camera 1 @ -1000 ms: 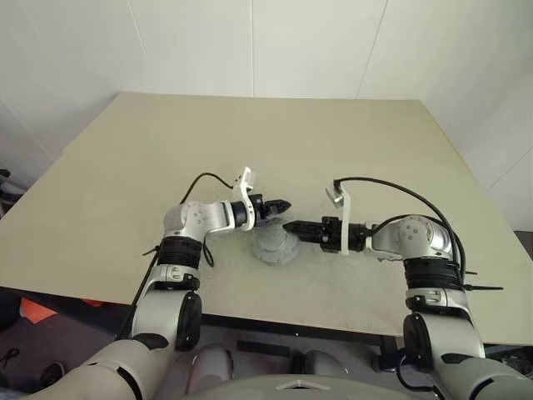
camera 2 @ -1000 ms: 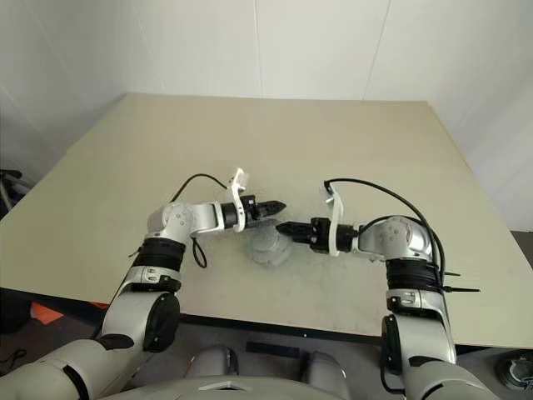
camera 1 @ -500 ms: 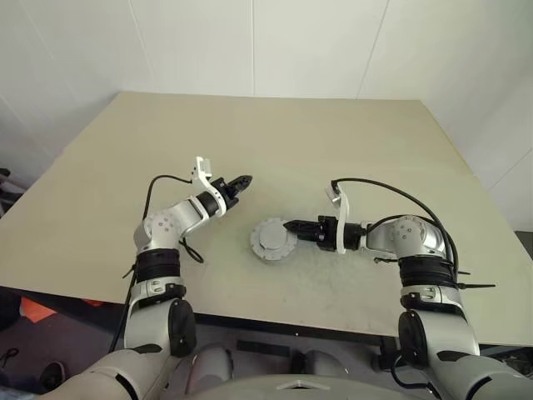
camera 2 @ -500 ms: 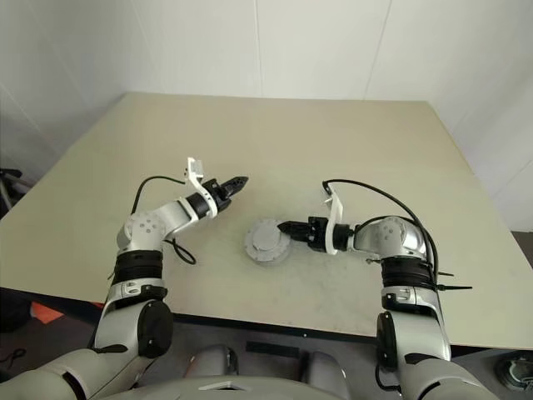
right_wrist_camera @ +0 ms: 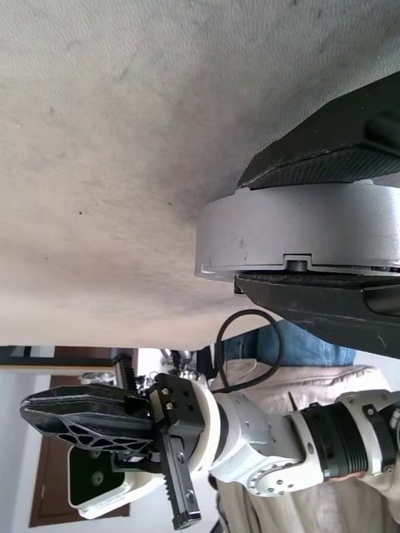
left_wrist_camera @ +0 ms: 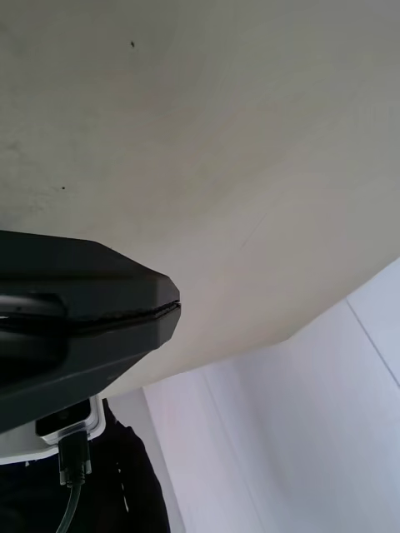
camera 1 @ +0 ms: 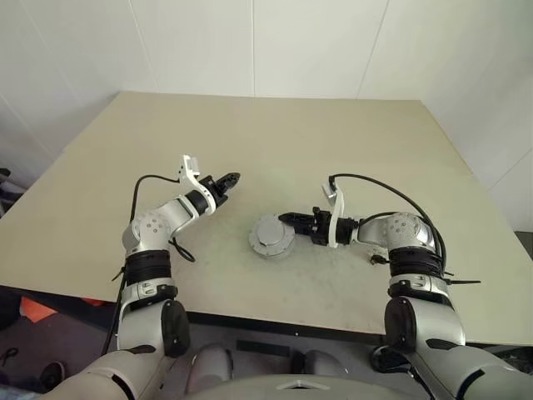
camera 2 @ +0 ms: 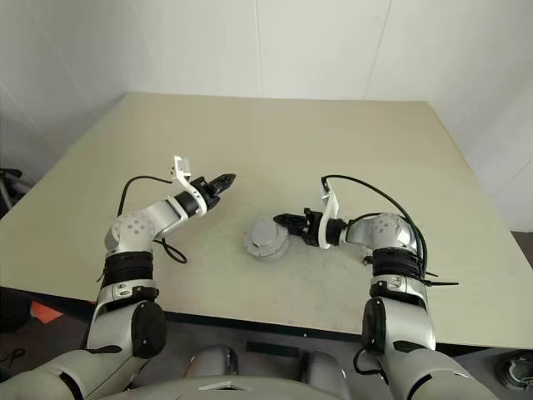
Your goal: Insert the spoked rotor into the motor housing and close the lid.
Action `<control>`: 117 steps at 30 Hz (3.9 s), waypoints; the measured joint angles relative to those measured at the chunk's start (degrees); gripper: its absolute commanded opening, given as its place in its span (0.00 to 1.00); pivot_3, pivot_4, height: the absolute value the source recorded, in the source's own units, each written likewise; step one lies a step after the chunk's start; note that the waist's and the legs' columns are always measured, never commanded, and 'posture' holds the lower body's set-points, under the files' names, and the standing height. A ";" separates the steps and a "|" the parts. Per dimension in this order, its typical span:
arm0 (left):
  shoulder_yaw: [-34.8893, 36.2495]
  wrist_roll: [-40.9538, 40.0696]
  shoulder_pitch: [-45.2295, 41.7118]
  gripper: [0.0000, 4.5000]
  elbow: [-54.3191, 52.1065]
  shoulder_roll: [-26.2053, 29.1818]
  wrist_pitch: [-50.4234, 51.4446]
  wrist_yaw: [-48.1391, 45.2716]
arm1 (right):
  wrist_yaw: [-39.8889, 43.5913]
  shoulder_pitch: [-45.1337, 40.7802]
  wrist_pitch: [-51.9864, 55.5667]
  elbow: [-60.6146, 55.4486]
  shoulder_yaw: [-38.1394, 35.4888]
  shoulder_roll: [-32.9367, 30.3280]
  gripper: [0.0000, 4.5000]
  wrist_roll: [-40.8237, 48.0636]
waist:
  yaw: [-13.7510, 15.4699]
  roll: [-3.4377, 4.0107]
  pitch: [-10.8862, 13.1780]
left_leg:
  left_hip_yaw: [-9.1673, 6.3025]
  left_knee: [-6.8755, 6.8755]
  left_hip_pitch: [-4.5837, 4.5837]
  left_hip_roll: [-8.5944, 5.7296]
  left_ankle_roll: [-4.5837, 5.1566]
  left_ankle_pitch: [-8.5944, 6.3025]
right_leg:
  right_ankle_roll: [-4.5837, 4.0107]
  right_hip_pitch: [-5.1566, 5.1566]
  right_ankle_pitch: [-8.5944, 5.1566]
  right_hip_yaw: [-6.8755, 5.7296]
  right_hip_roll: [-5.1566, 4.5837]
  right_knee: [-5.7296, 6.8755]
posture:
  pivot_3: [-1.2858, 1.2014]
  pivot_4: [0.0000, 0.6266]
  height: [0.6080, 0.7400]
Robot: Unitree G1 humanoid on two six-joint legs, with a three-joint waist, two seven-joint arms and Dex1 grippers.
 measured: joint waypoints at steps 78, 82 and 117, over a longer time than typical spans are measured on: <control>3.83 -39.51 2.98 0.99 3.20 1.32 4.54 9.68 | -34.50 -17.99 -10.78 3.61 -21.95 16.22 0.27 18.61 | 0.53 -0.19 0.15 | -0.12 0.91 -1.40 0.13 -0.43 0.26 | 0.18 -1.94 0.07 0.15 0.11 1.59 | 0.52 0.00 1.00; 1.18 -37.13 1.88 0.99 3.94 1.12 4.36 8.43 | -34.50 -17.51 -10.30 2.18 -21.09 16.79 0.27 18.99 | 0.51 -0.19 0.15 | -0.13 0.91 -1.37 0.13 -0.45 0.27 | 0.23 -1.94 0.04 0.17 0.11 1.64 | 0.52 0.00 1.00; 7.33 -23.37 2.24 0.50 8.59 2.25 -18.40 6.99 | -24.21 -13.74 -31.03 0.34 -8.51 12.34 0.86 7.23 | -0.09 -0.23 0.17 | -0.17 1.01 -1.42 0.22 -0.53 0.33 | 0.31 -1.95 -0.01 0.18 0.22 1.78 | 0.52 0.00 1.00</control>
